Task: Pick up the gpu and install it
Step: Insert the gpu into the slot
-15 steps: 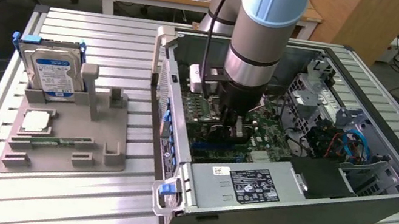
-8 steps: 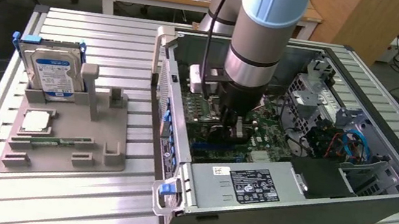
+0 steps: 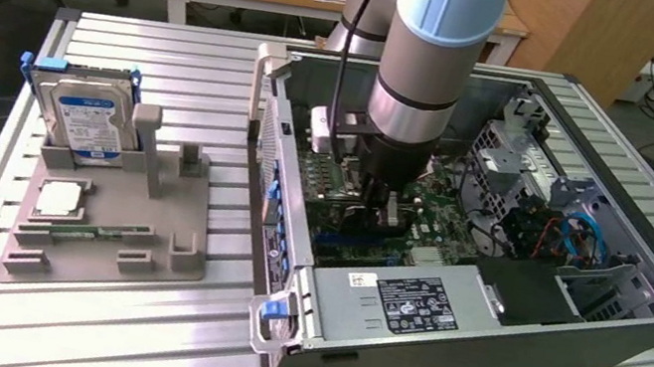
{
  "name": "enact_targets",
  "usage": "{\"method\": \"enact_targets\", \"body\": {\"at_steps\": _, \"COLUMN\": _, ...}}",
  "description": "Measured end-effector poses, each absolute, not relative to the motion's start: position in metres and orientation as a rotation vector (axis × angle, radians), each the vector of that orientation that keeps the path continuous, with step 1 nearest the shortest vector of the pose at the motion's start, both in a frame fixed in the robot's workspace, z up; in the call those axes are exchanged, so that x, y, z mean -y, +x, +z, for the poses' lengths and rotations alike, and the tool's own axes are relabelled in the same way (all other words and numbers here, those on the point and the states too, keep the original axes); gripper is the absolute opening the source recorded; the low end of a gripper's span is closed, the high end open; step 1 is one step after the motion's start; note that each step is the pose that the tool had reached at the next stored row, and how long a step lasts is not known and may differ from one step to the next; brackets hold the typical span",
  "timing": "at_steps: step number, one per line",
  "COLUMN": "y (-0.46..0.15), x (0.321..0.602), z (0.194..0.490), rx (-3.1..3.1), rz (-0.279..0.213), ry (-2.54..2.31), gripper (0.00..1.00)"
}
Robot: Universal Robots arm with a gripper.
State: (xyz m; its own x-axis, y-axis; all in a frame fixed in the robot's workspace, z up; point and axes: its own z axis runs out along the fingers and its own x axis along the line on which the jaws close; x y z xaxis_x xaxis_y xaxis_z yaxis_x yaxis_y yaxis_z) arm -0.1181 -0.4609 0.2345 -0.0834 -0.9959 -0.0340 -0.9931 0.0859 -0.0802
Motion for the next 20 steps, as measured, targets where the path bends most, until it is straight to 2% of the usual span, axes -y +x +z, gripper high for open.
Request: {"method": "enact_targets", "body": {"at_steps": 20, "y": -0.1178, "x": 0.4608, "z": 0.2287, "rx": -2.255, "rz": -0.055, "ry": -2.072, "gripper": 0.27}}
